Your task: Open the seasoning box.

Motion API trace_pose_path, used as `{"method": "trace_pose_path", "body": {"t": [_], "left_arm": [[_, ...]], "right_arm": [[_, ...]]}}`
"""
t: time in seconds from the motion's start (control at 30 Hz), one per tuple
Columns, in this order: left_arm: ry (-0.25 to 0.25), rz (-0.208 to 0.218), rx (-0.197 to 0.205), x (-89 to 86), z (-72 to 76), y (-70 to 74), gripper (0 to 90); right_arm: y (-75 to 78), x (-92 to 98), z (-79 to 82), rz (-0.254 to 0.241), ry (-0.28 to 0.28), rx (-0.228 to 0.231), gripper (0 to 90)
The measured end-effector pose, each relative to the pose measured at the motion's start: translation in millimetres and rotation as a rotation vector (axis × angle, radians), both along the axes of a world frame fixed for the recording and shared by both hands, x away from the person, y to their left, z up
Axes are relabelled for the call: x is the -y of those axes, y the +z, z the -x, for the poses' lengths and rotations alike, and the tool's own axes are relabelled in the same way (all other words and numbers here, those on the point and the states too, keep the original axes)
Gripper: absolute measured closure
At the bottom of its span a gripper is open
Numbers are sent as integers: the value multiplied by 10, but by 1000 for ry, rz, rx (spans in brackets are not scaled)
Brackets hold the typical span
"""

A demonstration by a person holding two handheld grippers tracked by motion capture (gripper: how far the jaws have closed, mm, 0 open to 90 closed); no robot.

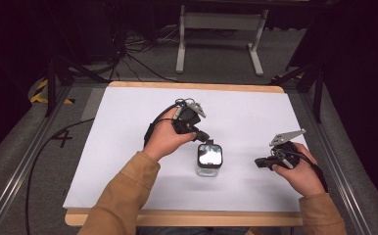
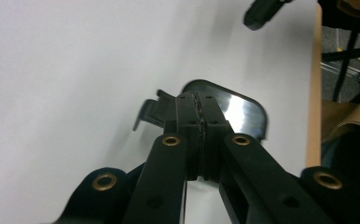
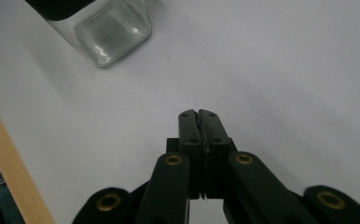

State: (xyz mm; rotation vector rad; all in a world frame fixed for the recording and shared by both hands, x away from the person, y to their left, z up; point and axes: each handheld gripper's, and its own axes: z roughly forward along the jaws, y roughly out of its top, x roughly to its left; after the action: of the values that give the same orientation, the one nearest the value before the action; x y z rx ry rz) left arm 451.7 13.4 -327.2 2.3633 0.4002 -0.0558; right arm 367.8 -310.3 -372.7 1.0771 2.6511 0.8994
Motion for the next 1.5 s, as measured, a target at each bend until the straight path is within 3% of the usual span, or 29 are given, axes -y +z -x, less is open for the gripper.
{"method": "trace_pose_path", "body": {"t": [0.17, 0.4, 0.67, 1.2, 1.5], "left_arm": [[11, 12, -19, 86, -157, -124, 898], [17, 13, -39, 161, -220, -237, 897], [7, 15, -40, 175, -209, -240, 897], [32, 9, -62, 182, -222, -237, 899], [38, 27, -81, 178, -236, -256, 899]], "right_arm": [[13, -2, 16, -8, 2, 5, 899], [17, 16, 18, -8, 1, 14, 897], [15, 4, 21, -1, 2, 12, 897], [12, -55, 30, 10, 15, 12, 897], [12, -78, 34, 11, 24, 10, 897]]}}
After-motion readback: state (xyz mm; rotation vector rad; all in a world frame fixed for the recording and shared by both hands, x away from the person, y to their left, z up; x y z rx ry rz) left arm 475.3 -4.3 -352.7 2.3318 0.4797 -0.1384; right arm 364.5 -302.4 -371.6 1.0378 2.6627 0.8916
